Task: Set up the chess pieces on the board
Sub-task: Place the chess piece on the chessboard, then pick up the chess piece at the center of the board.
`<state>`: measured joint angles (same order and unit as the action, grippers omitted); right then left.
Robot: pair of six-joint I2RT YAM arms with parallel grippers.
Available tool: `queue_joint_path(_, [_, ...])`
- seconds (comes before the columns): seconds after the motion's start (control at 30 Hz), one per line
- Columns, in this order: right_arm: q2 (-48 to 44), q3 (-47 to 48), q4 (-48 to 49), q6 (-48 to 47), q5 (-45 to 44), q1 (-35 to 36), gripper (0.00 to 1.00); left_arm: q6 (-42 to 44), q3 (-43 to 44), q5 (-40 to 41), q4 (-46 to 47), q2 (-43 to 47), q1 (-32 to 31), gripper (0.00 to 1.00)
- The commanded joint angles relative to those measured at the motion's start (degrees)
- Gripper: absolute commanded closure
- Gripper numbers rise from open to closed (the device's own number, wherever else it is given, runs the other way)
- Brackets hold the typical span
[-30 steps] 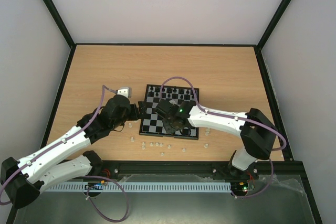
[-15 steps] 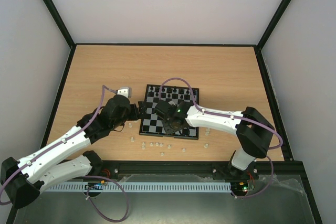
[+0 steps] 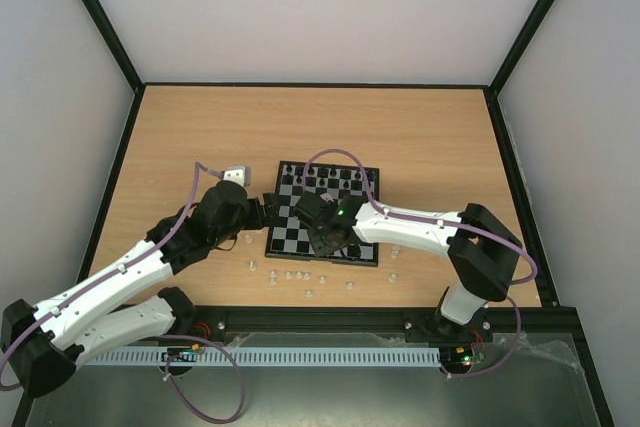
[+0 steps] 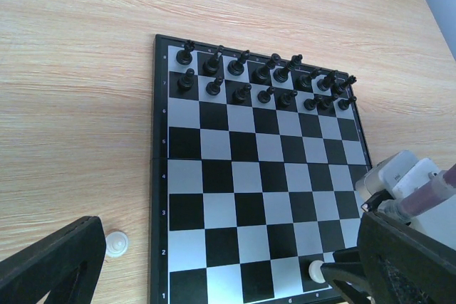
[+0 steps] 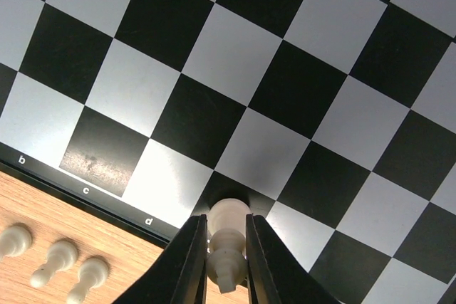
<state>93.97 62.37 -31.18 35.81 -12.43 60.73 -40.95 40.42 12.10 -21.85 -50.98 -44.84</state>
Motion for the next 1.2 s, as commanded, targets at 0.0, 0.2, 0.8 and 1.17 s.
queue_joint_path(0.0, [1.08, -1.10, -0.78, 0.25, -0.40, 0.37, 0.83, 0.26, -0.50, 0.31, -0.36, 0.18, -0.16, 0.01])
queue_joint_path(0.2, [1.03, -1.75, -0.72, 0.24, -0.32, 0.37, 0.78, 0.19, -0.54, 0.25, -0.30, 0.25, -0.16, 0.01])
queue_joint_path(0.8, [-10.32, -1.14, -5.83, -0.10, -5.86, -3.48, 0.26, 0.32, -0.15, -0.05, -0.18, 0.27, -0.16, 0.00])
queue_joint_path(1.17, [-18.48, -4.69, -5.11, -4.69, -5.54, -18.07, 0.01, 0.95, -0.61, -1.71, 1.79, -1.30, -0.16, 0.01])
